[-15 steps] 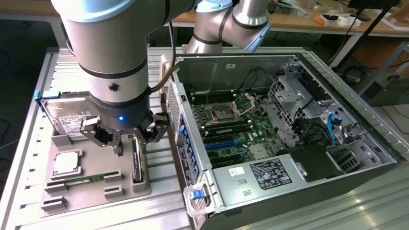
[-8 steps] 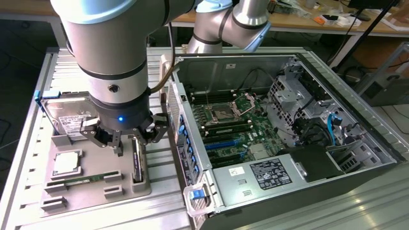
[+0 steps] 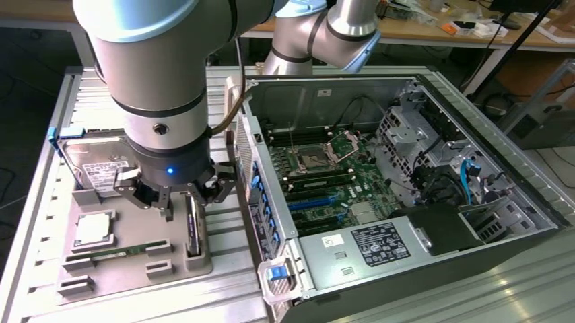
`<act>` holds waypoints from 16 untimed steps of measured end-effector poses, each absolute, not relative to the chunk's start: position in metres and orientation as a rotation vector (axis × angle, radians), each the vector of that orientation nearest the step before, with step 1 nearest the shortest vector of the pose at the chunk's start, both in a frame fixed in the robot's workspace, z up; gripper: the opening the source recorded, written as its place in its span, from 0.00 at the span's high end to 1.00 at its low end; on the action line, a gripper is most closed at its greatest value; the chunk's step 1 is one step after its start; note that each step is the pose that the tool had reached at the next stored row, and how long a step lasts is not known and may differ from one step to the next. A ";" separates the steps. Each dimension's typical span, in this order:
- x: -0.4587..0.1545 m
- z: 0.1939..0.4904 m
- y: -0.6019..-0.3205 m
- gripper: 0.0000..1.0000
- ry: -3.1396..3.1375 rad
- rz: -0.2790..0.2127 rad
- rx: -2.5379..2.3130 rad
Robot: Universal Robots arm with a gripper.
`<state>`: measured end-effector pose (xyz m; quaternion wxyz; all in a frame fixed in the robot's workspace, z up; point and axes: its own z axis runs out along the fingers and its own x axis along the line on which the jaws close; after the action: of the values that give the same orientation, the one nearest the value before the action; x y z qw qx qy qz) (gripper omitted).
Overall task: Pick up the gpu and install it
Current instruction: 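Pick up the gpu and move the gpu toward the slot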
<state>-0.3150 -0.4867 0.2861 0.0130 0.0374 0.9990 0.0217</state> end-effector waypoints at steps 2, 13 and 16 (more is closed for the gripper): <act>-0.315 0.285 -0.487 0.52 3.113 0.068 0.116; -0.315 0.283 -0.487 0.52 3.113 0.068 0.116; -0.315 0.282 -0.487 0.52 3.113 0.068 0.116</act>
<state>-0.3150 -0.4867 0.2822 0.0131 0.0373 0.9990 0.0217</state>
